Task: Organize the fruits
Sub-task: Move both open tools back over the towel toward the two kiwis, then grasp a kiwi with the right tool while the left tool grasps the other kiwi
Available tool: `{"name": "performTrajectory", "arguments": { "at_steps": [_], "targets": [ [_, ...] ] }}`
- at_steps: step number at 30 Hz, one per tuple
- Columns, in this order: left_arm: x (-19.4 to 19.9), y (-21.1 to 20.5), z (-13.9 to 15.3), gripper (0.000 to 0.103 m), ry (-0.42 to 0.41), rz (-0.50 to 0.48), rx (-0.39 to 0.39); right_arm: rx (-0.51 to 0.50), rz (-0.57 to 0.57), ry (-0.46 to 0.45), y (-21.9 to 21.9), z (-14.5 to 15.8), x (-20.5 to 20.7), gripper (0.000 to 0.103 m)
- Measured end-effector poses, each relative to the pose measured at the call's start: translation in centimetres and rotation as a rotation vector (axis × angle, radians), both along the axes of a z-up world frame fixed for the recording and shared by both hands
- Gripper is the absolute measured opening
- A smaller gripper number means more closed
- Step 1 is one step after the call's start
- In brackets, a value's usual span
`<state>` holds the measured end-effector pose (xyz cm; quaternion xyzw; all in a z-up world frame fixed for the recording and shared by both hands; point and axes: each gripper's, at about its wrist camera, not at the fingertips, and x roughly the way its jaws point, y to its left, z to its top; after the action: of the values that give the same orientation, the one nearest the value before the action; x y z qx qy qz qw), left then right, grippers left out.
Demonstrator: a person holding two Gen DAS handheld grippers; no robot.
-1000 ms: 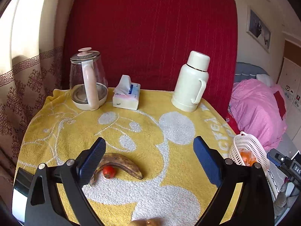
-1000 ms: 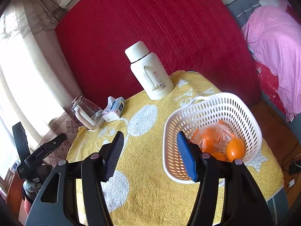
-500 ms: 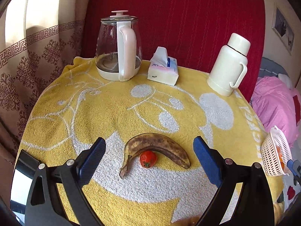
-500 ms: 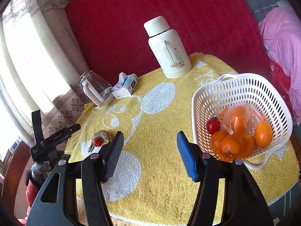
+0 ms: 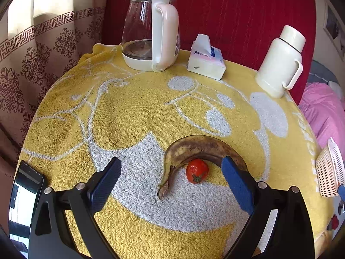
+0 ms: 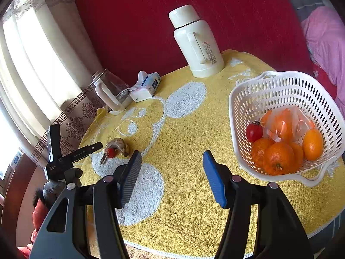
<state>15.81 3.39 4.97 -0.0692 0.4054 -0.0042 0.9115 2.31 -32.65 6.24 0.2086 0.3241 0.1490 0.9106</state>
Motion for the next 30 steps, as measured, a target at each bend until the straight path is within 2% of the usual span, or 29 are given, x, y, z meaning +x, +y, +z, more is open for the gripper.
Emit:
{"name": "performTrajectory", "arguments": {
  "at_steps": [7,20,24,26,30],
  "targets": [
    [-0.7,1.3,-0.8,0.093,0.006,0.028,-0.05,-0.019,0.08,0.031,2.9,-1.0,0.0,0.061],
    [-4.3,3.0,-0.7,0.093,-0.023,0.007,-0.107,-0.052,0.353,0.127,13.3,-3.2,0.7,0.061],
    [-5.1,3.0,-0.5,0.093,-0.034,-0.012,-0.112,-0.095,0.401,0.15,15.9,-3.9,1.2,0.058],
    [-5.4,2.9,-0.4,0.093,-0.041,-0.02,-0.116,-0.114,0.415,0.163,16.7,-4.3,1.6,0.051],
    [-5.7,2.5,-0.1,0.093,-0.049,-0.04,-0.117,-0.147,0.43,0.184,18.1,-5.0,2.3,0.046]
  ]
}}
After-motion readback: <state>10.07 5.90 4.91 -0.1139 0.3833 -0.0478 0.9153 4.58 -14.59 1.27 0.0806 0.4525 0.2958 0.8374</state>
